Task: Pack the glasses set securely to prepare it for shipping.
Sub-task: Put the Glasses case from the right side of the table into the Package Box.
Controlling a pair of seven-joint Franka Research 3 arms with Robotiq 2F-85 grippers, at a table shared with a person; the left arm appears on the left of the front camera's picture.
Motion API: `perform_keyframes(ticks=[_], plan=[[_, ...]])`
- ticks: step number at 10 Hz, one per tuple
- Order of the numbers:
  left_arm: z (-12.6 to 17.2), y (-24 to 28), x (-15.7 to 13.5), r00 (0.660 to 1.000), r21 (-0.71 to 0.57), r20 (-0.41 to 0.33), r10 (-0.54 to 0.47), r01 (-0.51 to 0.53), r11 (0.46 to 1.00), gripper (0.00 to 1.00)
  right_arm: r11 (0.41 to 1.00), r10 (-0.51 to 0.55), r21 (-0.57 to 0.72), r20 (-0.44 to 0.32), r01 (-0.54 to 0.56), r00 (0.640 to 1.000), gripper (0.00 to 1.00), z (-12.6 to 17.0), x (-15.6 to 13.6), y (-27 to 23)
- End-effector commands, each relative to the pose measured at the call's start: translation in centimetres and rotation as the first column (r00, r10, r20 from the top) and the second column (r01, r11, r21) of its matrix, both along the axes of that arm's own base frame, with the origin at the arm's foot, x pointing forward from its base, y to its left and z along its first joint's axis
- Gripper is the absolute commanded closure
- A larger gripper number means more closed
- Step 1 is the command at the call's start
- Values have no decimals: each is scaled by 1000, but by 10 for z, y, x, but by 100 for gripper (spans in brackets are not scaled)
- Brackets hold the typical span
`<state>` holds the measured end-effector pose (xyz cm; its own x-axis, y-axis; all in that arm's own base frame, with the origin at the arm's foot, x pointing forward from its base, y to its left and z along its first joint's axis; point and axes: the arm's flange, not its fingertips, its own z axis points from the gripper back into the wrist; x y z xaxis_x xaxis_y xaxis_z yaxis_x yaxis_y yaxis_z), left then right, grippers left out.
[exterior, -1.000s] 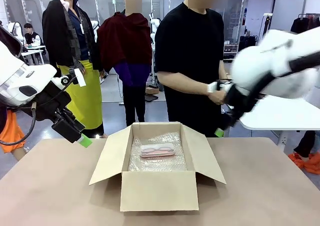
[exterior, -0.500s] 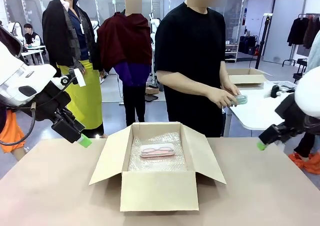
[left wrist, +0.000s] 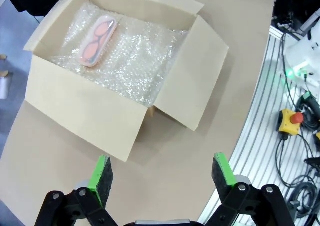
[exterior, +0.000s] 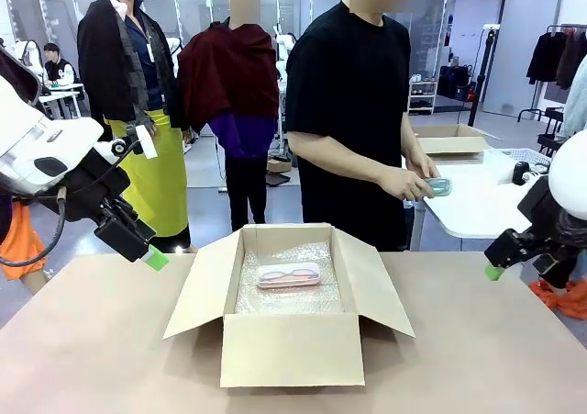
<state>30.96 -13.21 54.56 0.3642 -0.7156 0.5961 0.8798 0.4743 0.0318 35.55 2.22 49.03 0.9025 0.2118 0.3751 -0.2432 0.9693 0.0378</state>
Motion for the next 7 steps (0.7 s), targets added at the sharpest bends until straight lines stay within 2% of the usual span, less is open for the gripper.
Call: perform_keyframes(ticks=[1, 7], plan=[[2, 1, -2, 1000, -1, -16, 9, -9, 1000, 0, 1000, 22, -11, 17, -22, 1000, 0, 3, -1, -1], [2, 1, -2, 1000, -1, -16, 9, -9, 1000, 0, 1000, 22, -11, 17, -22, 1000, 0, 3, -1, -1]])
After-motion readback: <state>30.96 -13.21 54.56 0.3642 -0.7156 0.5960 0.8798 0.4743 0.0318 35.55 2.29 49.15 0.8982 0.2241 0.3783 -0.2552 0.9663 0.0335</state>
